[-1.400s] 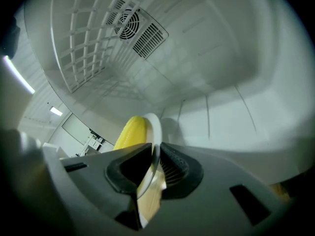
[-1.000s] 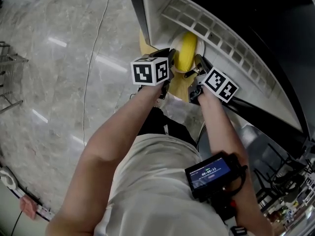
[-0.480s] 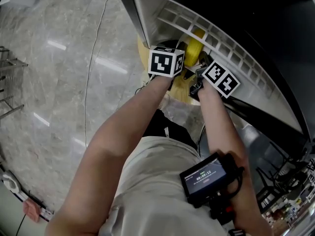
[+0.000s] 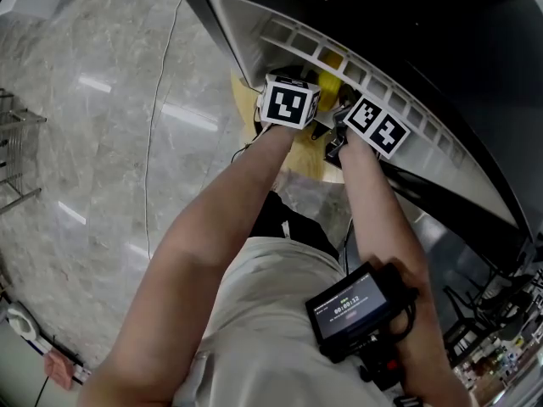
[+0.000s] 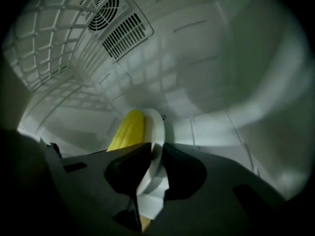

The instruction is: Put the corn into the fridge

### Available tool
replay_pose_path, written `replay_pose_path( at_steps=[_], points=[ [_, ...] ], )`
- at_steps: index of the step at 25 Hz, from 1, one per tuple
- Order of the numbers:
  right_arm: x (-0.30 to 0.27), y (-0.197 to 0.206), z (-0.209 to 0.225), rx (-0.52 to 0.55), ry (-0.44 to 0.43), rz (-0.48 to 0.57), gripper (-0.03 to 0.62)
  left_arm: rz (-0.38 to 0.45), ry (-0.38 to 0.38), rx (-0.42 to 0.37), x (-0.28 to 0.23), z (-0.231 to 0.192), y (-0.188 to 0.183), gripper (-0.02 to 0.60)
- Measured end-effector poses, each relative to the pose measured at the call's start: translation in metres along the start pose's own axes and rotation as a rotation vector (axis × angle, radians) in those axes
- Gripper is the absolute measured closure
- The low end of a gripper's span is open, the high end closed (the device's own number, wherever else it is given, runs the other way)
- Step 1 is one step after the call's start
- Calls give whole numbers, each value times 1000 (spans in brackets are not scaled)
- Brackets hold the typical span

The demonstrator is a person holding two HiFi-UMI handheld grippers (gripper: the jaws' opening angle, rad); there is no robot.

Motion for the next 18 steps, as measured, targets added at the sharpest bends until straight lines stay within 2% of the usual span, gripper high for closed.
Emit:
replay_pose_path(
  at_steps=[8, 10, 12, 18],
  points=[
    [1, 1, 1, 11, -1, 9, 536, -1, -10, -53, -1, 0, 0, 515],
    [1, 2, 2, 18, 7, 17, 533, -1, -36, -85, 0, -2, 0, 463],
    [2, 3, 2, 25, 12, 24, 522, -4, -45, -98, 2, -4, 1, 454],
    [14, 7, 13, 10, 24, 60, 503, 2, -36, -114, 10, 0, 8, 454]
  ],
)
Point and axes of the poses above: the fingertips, and each gripper's own axes: x backward along the fingers, z to its right, y out of its underside, the point moved 8 cm from there along x, backward along the fingers, and after that the axes turned 2 degrees about y, right-handed, at the moved point
